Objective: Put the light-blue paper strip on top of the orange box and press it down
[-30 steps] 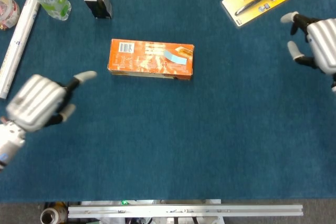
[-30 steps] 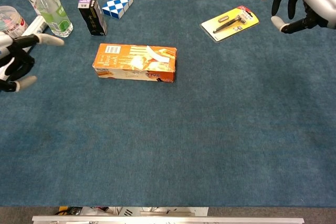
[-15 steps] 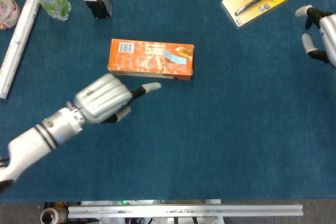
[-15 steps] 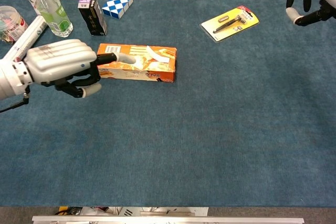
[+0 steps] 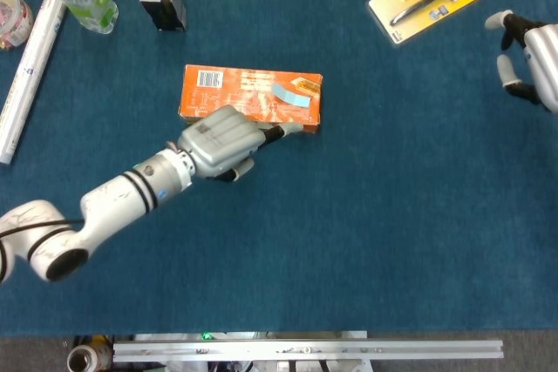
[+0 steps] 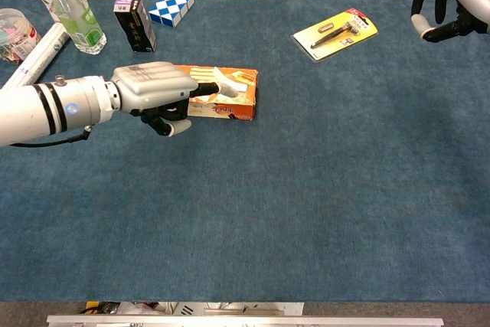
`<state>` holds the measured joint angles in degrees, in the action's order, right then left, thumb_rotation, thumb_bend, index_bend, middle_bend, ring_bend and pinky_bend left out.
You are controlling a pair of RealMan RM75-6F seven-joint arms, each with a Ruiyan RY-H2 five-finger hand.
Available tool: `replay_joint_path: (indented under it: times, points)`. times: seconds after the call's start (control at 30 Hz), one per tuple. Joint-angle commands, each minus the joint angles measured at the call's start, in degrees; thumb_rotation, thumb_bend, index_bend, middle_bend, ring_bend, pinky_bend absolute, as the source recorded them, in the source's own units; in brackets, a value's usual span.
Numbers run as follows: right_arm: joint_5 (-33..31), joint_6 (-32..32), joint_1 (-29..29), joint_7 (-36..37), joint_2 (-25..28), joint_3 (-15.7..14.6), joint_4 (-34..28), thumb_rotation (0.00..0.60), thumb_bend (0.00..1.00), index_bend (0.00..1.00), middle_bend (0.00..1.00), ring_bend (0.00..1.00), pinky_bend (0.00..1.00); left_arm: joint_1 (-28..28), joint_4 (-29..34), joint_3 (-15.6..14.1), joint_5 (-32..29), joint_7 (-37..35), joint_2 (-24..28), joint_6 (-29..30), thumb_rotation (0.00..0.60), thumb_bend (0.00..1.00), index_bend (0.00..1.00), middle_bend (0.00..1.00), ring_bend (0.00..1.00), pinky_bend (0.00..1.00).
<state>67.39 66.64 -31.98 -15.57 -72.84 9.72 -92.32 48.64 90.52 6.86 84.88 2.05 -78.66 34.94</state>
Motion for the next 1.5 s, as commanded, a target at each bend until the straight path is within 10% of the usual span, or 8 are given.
replay_joint_path:
  times: [0.03, 0.87, 1.5]
  points:
    - [-0.11, -0.12, 0.03, -0.06, -0.19, 0.11, 0.22, 0.600, 0.45, 0.34, 0.51, 0.59, 0.86, 2.04, -1.96, 0.81, -3.80, 2.60, -2.08, -2.23, 0.600, 0.65, 0.06, 1.00, 1.00, 1.00]
    - [-0.77, -1.36, 0.73, 0.60, -1.61, 0.70, 2.25, 0.600, 0.45, 0.33, 0.51, 0.59, 0.86, 9.22, -9.75, -1.40, -26.66, 15.27, -8.15, -4.02, 0.600, 0.65, 0.06, 1.00, 1.00, 1.00]
    - [-0.28, -1.46, 1.66, 1.81, -1.16, 0.83, 2.46, 0.600, 0.45, 0.33, 0.51, 0.59, 0.86, 11.04, -7.32, -3.41, -31.20, 17.33, -6.94, -0.68, 0.600, 0.65, 0.06, 1.00, 1.00, 1.00]
